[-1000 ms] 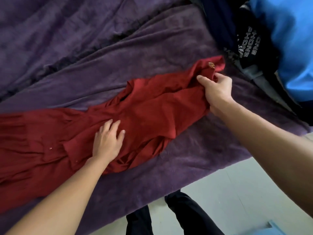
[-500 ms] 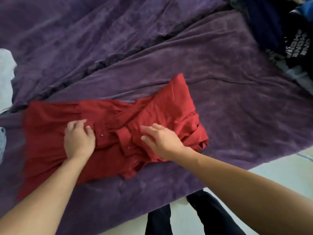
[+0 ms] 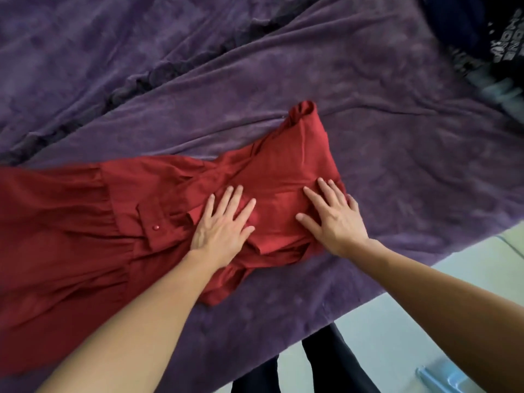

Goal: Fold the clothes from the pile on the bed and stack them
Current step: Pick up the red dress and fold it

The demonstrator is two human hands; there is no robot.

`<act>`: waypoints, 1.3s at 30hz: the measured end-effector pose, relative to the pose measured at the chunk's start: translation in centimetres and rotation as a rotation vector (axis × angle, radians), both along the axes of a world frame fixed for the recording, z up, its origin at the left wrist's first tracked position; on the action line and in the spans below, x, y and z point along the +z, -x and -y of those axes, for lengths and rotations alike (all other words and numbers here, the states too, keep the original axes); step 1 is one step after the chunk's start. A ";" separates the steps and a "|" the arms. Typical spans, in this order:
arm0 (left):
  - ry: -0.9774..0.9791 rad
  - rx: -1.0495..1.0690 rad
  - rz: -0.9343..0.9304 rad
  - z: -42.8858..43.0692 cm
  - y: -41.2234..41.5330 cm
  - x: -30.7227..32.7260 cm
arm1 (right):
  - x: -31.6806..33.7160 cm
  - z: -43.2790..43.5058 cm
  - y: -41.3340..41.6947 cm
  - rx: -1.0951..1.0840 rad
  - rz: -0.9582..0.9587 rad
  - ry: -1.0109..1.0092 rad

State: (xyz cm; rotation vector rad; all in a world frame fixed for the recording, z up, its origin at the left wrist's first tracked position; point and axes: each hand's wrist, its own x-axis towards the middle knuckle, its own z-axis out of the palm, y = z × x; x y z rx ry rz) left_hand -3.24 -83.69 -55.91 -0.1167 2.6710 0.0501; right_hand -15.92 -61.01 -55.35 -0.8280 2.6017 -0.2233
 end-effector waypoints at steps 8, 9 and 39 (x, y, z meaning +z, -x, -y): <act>0.001 0.011 0.001 3.1 -6.3 1.3 | 2.0 3.0 10.1 -0.513 0.356 0.216; -0.003 0.019 0.035 3.5 -6.2 1.0 | 1.9 3.5 10.3 -0.515 0.438 0.243; -0.025 0.474 -0.441 31.2 -27.3 8.3 | 9.7 32.3 -23.7 0.040 0.012 0.404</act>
